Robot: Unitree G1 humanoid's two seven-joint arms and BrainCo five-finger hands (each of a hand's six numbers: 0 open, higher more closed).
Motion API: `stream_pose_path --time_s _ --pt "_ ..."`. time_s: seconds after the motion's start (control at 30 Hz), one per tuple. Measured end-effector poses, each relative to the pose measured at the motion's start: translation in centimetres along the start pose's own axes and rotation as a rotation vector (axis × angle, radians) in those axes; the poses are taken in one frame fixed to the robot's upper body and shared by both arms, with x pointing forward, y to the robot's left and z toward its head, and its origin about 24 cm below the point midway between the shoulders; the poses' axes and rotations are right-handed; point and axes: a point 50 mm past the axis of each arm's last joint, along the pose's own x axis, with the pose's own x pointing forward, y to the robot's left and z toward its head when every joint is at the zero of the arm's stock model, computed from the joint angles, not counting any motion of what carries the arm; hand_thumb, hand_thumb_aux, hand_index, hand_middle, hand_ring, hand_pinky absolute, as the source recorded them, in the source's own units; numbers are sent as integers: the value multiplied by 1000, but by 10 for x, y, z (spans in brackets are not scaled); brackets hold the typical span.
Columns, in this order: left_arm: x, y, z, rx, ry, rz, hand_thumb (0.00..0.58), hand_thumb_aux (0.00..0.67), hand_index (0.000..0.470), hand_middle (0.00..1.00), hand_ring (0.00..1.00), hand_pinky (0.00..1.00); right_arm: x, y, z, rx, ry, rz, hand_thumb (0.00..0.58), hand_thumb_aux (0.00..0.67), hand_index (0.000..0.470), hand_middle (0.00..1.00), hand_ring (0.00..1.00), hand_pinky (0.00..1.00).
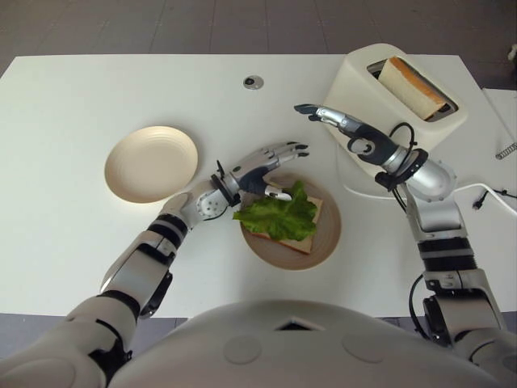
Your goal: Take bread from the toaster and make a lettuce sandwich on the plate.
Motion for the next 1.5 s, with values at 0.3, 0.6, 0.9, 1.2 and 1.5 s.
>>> stream_pose_path --time_s 0.3,0.6,0.9,1.2,1.5 --pt "-9 46 -10 11 -5 223 0 0 0 0 0 0 -5 -8 39 -147 -144 -37 0 0 0 0 0 0" --pt "-22 62 -20 49 39 260 0 0 0 0 0 0 -21 -83 62 -500 -17 -311 0 0 0 0 0 0" --pt "-21 58 -20 42 46 244 0 0 0 0 0 0 -79 -137 -5 -782 702 -370 0 0 0 0 0 0" --pt "-22 57 -21 39 54 228 0 0 0 0 0 0 -71 -120 -21 -763 730 -225 0 0 0 0 0 0" --pt "-22 55 -22 35 60 214 0 0 0 0 0 0 -64 -114 -15 -752 640 -219 580 670 470 365 365 365"
